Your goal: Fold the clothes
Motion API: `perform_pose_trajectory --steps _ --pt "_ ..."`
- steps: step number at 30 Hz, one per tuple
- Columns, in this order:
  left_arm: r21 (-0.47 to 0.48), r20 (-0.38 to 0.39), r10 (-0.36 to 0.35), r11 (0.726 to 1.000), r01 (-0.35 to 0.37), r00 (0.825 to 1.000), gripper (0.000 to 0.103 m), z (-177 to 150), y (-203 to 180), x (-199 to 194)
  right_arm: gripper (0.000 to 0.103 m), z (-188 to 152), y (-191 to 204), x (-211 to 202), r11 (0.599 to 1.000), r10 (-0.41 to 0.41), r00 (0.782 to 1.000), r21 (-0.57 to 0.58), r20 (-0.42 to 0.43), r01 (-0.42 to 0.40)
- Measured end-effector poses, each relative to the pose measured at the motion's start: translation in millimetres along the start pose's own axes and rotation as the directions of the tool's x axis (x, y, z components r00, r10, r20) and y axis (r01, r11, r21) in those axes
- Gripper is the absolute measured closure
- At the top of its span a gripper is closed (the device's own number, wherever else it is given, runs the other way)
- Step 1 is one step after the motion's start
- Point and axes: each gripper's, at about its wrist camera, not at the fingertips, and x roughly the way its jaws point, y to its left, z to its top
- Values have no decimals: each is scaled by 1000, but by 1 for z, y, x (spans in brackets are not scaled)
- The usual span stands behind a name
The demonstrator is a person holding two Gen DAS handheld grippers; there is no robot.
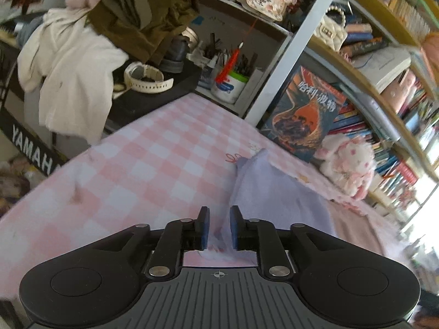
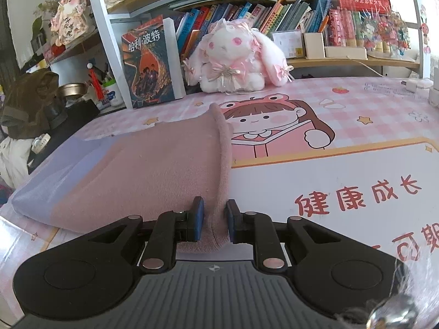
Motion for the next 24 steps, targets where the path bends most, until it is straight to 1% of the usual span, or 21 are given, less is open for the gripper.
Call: perform_pose_trajectory --steps 1,2,5,10,12,15,17,19,24 --pt "-21 1 -6 1000 6 1000 67 -3 1 -6 86 0 0 0 1000 2 1000 2 1 -2" --pt "-44 0 -16 999 16 1000 63 -6 2 -10 86 0 -1 0 1000 6 1000 5 2 -6" --pt "-117 -21 -51 992 48 998 63 -14 5 -18 86 -1 -2 -1 1000 14 1000 10 4 -14" --pt "-186 -61 -100 979 87 993 63 -25 3 -15 86 -1 -2 -1 1000 16 1000 8 4 -16" --pt "-197 -82 -100 977 82 992 63 -27 2 -10 86 -1 -3 -1 1000 20 1000 12 5 -20" --pt "-207 -106 -75 977 52 992 63 -29 -1 -1 86 -1 -4 -1 1000 26 1000 17 7 -26" --pt "-229 -115 -71 973 43 991 63 -30 -2 4 86 -1 -5 -1 999 29 1000 18 8 -30" --pt "-258 -127 -69 965 34 990 63 -31 -1 10 86 -2 -6 -1 999 33 999 19 9 -33" --pt "-334 -110 -73 942 32 991 62 -32 1 17 86 -2 -6 -2 999 41 999 16 11 -41"
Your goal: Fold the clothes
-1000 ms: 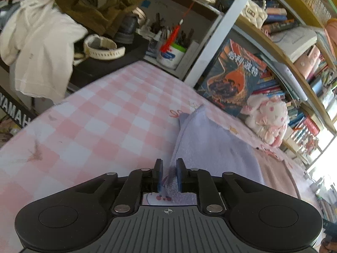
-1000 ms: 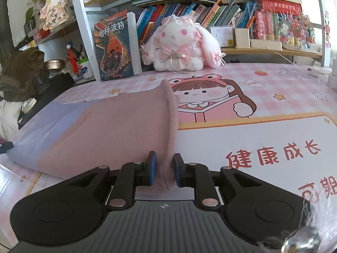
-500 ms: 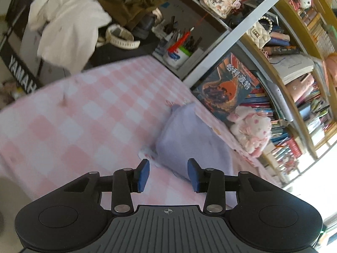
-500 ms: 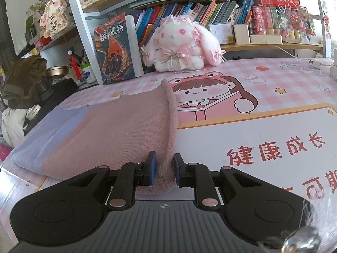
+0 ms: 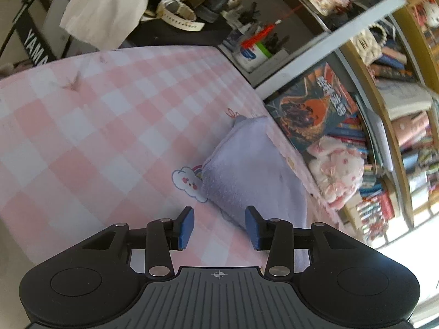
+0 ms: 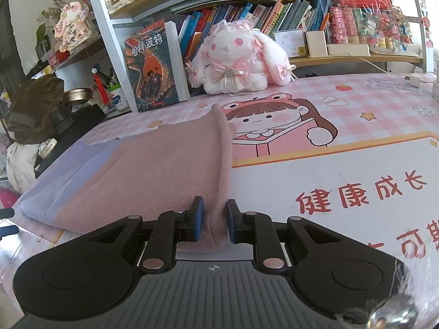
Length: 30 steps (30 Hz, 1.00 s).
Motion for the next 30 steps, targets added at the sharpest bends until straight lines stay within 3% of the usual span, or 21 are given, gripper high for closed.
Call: perform_pose_trajectory --steps 9,14,19,21,24,28,30 --pt "-122 24 -13 992 15 1000 61 8 2 15 86 0 0 0 1000 14 1000 -24 1 -14" --pt "-134 49 15 991 -8 999 61 7 -3 19 85 1 -2 0 999 33 999 -39 -7 -33" --pt "-86 80 48 995 -41 996 70 3 -10 21 85 0 0 -1 996 55 998 -76 -13 -56" --pt "-66 72 55 997 -51 996 87 3 -13 26 85 0 -2 -1 995 68 998 -67 -16 -69" --pt "2 105 58 998 -58 993 91 -1 -26 26 84 1 -6 -1 995 86 996 -51 -19 -87" --pt "77 148 3 997 -15 989 91 -5 -52 17 84 0 -8 -1 994 97 995 -41 -21 -98" --pt "24 129 -2 1000 -2 992 75 -3 -51 18 84 0 -8 -1 994 99 995 -39 -22 -99"
